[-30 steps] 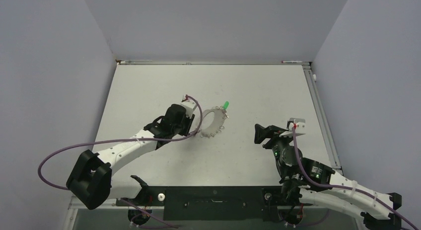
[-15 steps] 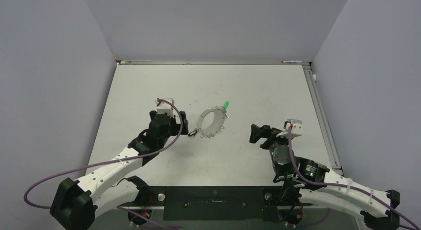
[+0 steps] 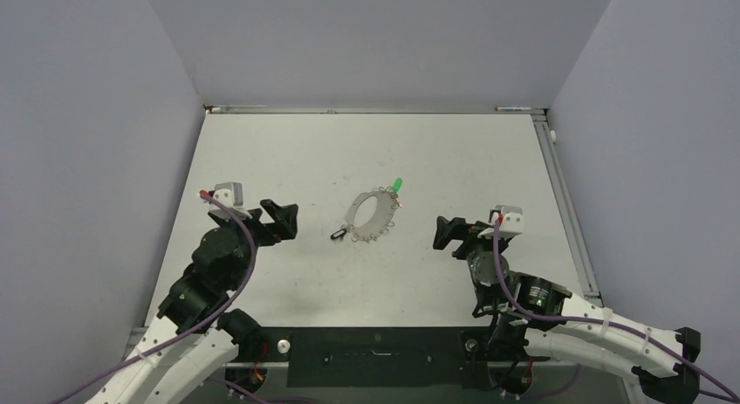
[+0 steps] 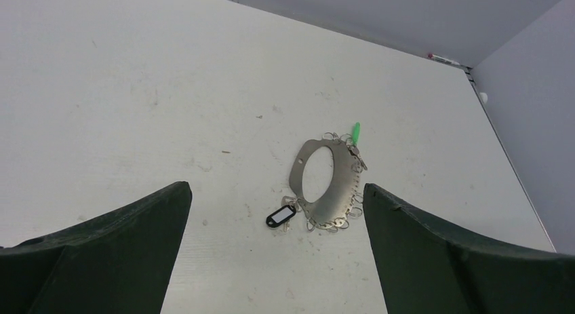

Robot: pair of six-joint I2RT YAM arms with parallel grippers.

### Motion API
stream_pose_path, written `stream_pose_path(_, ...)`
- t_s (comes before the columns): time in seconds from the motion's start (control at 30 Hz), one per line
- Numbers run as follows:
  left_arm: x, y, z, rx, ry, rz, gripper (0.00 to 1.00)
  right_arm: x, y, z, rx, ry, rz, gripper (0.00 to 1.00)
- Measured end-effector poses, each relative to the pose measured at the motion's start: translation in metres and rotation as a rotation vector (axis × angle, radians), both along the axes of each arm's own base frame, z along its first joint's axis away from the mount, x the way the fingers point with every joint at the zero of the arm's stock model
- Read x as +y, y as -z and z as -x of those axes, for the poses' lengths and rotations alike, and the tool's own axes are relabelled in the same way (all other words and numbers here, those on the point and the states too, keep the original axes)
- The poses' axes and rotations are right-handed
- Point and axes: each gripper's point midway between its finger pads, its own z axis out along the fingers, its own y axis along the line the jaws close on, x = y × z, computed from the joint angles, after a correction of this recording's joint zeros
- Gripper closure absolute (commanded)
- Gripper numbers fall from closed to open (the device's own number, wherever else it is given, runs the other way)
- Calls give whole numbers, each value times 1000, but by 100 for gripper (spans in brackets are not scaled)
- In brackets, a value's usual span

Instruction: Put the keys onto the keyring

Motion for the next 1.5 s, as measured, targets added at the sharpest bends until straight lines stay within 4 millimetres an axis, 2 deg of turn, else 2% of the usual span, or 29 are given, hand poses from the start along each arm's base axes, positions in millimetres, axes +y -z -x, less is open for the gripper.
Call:
stream_pose_path(0.07,13,-10,8,-24,-16,-35,4,3,-4,-1,-13,-13,2,2)
stream_pose_path(0.13,24,-10,13,-23,-41,-85,4,7,-9,-2,-29,-30,-4,2)
stream_pose_path(0.27,35,12,14,53,-69,-189,4,14,-9,-3,-45,-57,-17,2)
stream_pose_path(0.4,15,41,13,148,42,-250,4,25,-4,-4,-33,-86,-8,2)
stream_pose_path(0.47,6,49,14,179,96,-254,4,28,-1,-4,-26,-97,-4,2)
stream_pose_path(0.53,-2,48,17,176,144,-230,4,31,2,-4,-18,-106,4,2)
stream_pose_path(0.6,-7,38,22,132,180,-184,4,33,3,-4,-14,-112,5,2)
stream_pose_path(0.73,-7,16,37,28,229,-121,4,35,5,-4,-8,-118,6,2)
stream_pose_path(0.83,-9,9,36,28,239,-123,4,37,8,-4,-1,-119,11,2)
stream_pose_path(0.9,-13,13,31,70,245,-146,4,38,9,-4,2,-121,11,3)
stream_pose_path(1.0,-19,30,22,156,256,-194,4,39,12,-4,12,-125,19,3)
stream_pose_path(1.17,-18,53,21,250,260,-241,4,40,15,-4,20,-130,26,3)
stream_pose_path(1.5,-16,47,24,224,265,-229,4,42,16,-3,26,-136,22,3)
